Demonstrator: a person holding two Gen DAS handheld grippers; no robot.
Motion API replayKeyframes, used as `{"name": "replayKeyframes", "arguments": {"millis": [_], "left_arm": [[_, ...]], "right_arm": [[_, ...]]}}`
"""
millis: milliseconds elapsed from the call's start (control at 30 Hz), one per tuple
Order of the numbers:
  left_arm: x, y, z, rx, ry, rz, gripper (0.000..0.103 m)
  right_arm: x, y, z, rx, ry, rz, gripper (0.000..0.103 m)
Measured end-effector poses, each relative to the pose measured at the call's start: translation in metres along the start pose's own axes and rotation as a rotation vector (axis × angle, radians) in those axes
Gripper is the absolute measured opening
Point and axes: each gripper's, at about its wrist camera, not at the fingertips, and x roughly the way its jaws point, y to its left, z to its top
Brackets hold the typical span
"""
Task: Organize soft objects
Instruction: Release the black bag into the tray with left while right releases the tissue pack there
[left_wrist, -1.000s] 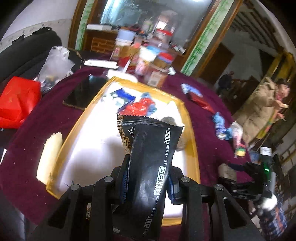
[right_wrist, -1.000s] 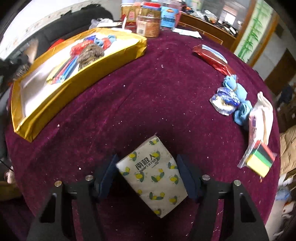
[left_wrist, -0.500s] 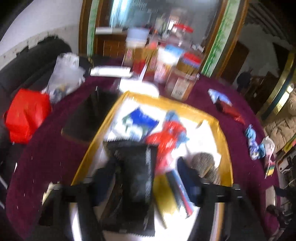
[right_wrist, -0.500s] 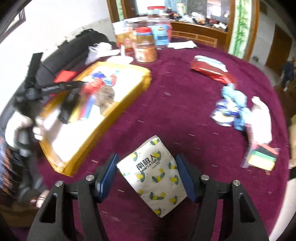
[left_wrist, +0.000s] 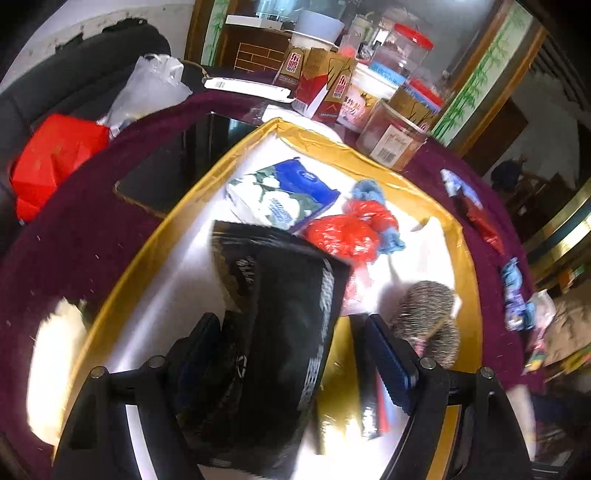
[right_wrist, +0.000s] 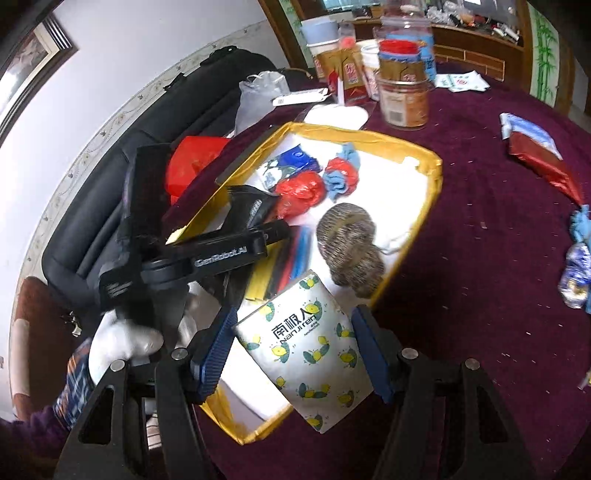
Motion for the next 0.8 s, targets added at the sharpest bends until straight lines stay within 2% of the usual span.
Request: {"name": "replayKeyframes", "arguments": {"millis": [133,267,367,433,500,600,633,800], "left_arm": [[-0.031,0.014,0.002,-0.098,-0.106,-0.17,0.083],[-0.079,0.026,-0.007,-0.122,-0.222,-0.222,0.084],[-0.106,0.033,-0.013,-0.118,-0.286,-0.193,0.09],[-0.12,0.038,-0.017,-0.105,-0.313,-0.145,0.091],[-0.127,0.038,-0.021,-0.074,-0.325,-0.092,0.091],[-0.128,0.036,-0.023,-0.019,-0.344,-0.005,0.091],[-0.129,0.035,-0.025,-0.001,-0.35,0.02,0.091],[-0.142,0.024,-0.033,0.071,-0.412,0.12,0.091]], "right_arm": [[0.02,-0.003,0.014,0.034,0.029,-0.002,0.064],[0.036,-0.007,0.039,0.096,0.029,0.04,0.064],[0.056,-0.016,0.056,0.196,0.041,0.135,0.061],[0.069,-0.02,0.067,0.239,0.038,0.131,0.055],[0.077,-0.017,0.081,0.209,0.012,0.027,0.054],[0.078,-0.004,0.092,0.107,-0.051,-0.186,0.054],[0.075,0.002,0.091,0.072,-0.071,-0.227,0.054],[0.042,0.028,0.073,-0.034,-0.122,-0.197,0.055]]}}
